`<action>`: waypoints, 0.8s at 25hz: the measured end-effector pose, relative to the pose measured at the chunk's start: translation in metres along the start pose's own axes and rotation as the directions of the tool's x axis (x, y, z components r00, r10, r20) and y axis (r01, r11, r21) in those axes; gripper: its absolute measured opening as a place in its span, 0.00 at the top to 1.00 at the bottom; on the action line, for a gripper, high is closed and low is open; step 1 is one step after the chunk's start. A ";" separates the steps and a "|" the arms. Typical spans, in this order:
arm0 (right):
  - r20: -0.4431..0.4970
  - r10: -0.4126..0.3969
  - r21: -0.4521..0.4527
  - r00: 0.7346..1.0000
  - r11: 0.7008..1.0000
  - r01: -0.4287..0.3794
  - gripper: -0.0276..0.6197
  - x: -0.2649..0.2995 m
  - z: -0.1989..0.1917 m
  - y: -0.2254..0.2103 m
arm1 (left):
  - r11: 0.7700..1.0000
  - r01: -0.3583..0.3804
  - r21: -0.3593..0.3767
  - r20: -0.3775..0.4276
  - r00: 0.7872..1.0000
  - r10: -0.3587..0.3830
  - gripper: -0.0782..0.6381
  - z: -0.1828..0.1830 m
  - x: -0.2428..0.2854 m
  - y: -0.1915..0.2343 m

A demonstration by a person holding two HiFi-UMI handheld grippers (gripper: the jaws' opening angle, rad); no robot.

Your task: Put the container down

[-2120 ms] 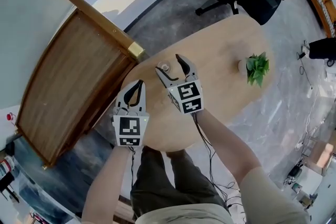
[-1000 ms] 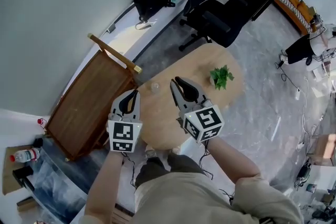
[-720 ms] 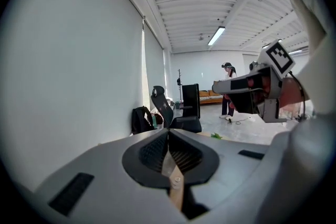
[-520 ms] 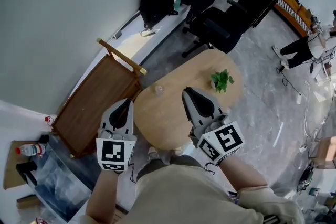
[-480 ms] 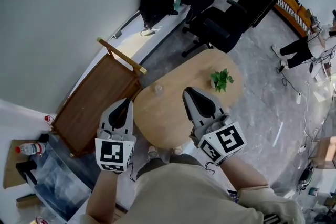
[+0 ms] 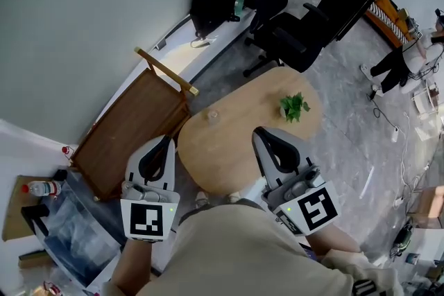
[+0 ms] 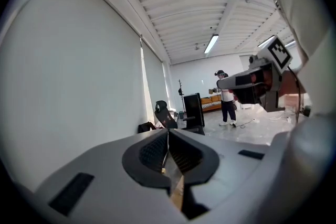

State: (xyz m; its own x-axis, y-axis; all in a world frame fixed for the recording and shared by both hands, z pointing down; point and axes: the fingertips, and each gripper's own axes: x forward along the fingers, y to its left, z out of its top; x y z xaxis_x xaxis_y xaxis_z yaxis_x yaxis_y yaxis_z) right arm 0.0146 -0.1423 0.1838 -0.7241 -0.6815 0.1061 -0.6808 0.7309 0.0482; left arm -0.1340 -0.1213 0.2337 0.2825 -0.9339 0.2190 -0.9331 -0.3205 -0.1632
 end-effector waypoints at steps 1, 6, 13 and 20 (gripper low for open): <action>0.000 -0.001 -0.005 1.000 1.000 0.001 0.96 -0.002 0.001 0.002 | 1.000 0.007 -0.009 0.005 1.000 -0.007 0.88 0.003 -0.003 -0.002; -0.019 0.006 0.004 1.000 1.000 -0.006 0.96 -0.010 0.000 0.009 | 0.999 0.034 -0.024 0.005 0.999 -0.034 0.88 0.010 -0.010 -0.013; -0.013 0.014 0.002 1.000 1.000 -0.014 0.96 -0.013 0.005 0.015 | 0.998 0.061 -0.002 0.018 0.998 -0.061 0.88 0.022 -0.013 -0.019; -0.030 0.016 0.009 0.999 1.000 -0.016 0.96 -0.018 0.004 0.017 | 0.999 0.045 -0.025 0.031 0.999 -0.045 0.88 0.024 -0.021 -0.019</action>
State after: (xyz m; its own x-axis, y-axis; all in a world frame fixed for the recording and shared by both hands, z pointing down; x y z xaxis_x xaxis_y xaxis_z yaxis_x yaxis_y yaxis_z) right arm 0.0153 -0.1179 0.1786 -0.7316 -0.6679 0.1365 -0.6700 0.7414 0.0374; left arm -0.1173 -0.0995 0.2087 0.3308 -0.9232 0.1958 -0.9245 -0.3587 -0.1293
